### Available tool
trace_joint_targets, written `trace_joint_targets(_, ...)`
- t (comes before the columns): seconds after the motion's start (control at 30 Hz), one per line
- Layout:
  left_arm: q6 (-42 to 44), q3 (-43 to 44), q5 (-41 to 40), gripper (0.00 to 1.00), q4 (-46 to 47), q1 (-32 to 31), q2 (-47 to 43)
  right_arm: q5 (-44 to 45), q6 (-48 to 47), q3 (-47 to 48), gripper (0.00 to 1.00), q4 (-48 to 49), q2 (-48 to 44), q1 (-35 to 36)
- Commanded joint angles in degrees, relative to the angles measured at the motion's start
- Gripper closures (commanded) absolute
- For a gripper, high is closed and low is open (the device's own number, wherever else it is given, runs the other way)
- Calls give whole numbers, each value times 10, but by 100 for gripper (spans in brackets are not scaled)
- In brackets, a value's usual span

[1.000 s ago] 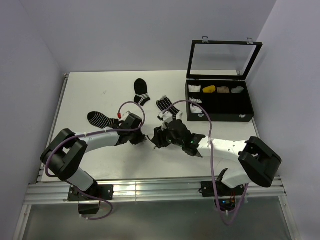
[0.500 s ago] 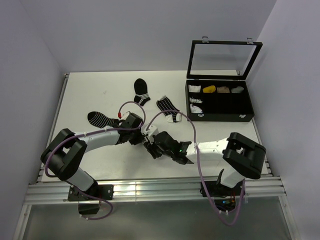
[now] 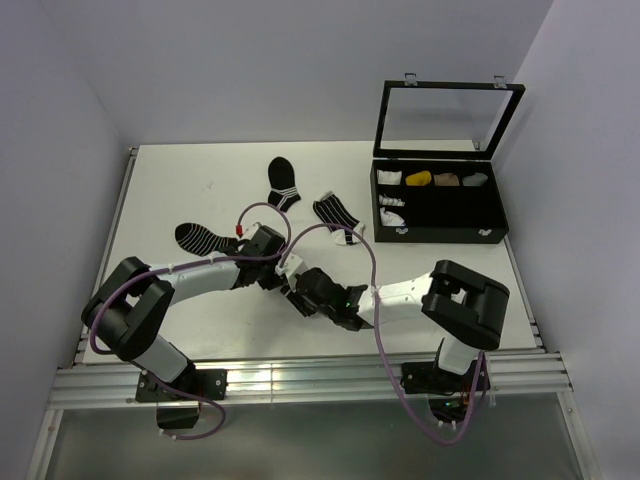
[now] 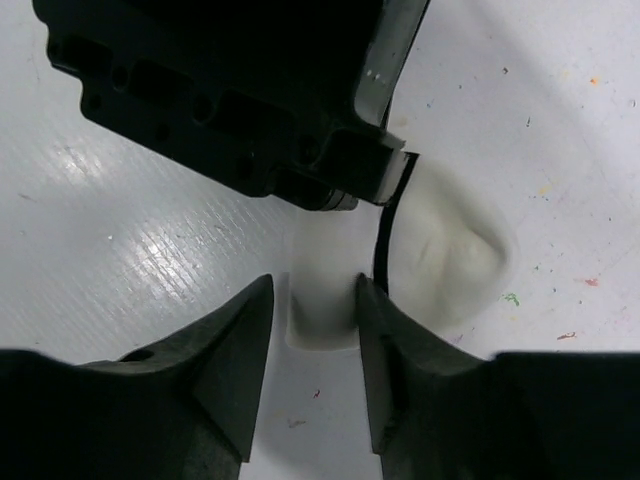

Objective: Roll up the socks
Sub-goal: Roll the sock at the center of the board.

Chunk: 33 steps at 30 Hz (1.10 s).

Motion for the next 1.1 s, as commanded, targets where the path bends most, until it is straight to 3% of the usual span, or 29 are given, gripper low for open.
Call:
trace_joint_targets(0.0, 9, 9, 6, 97, -13, -4, 6, 19, -8, 20, 57, 20, 13, 7)
trace_joint_targets(0.13, -2, 0, 3, 88, -7, -4, -9, 10, 4, 20, 86, 8, 13, 6)
trace_joint_targets(0.23, -9, -7, -3, 81, -4, -4, -22, -12, 23, 20, 100, -1, 12, -1)
trace_joint_targets(0.43, -41, -43, -32, 46, 4, -2, -70, -166, 97, 17, 100, -16, 3, -76)
trace_joint_targets(0.6, -73, -91, -48, 29, 40, 1, -132, -314, 174, 2, 100, 4, 18, -164)
trace_joint_targets(0.73, -83, -150, -60, 28, 100, 1, -185, -443, 223, 6, 100, 20, 41, -215)
trace_joint_targets(0.87, -85, -183, -57, 29, 150, 0, -209, -551, 303, -14, 100, 107, 89, -260)
trace_joint_targets(1.07, -69, -177, -45, 30, 181, -4, -178, -620, 422, -51, 100, 243, 139, -302)
